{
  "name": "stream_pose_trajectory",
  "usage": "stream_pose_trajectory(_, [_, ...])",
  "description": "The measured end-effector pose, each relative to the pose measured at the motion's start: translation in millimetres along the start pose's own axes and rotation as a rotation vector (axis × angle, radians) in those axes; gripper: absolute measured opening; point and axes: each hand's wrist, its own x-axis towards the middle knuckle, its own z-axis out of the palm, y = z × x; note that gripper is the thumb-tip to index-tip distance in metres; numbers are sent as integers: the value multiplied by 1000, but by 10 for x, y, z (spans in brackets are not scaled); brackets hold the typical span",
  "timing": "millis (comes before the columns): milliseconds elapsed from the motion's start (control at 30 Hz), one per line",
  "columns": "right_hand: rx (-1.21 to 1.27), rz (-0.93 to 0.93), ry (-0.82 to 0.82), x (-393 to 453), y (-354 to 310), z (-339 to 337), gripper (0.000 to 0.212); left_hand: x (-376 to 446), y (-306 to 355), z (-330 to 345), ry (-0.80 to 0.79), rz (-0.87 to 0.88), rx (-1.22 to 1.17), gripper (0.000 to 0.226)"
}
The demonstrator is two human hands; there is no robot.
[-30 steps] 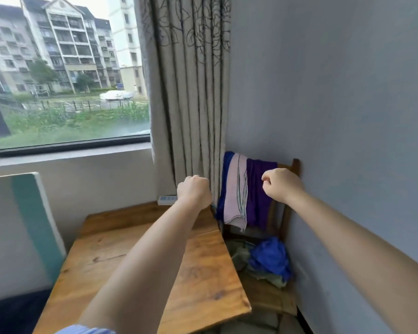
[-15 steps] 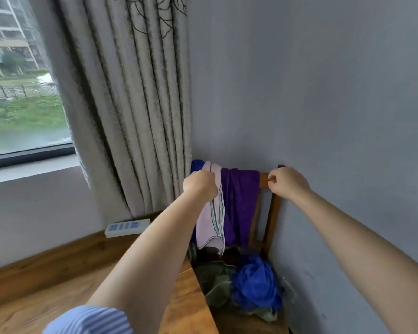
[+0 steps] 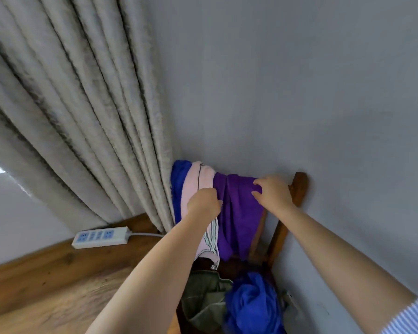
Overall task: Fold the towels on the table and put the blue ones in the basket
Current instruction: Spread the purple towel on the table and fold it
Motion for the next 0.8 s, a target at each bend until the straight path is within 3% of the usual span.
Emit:
stream_pose_trajectory(67, [-29, -72, 20, 107, 130, 109, 38, 178, 7, 120, 50, -38, -35, 31])
stream_pose_trajectory(200, [77, -304, 273, 233, 345, 283, 28, 423, 23, 350, 159, -77, -53, 31])
stream_pose_trajectory(300, [123, -382, 359, 259, 414, 367, 27, 515, 52, 495, 248, -82, -21, 29])
stream_pose_trajectory(533, [181, -424, 390, 285, 459, 387, 22, 603, 111, 569, 357, -194, -96, 31])
stream_pose_trajectory(800, [187, -405, 326, 206, 442, 270, 19, 534, 139, 521, 400, -204, -210, 27])
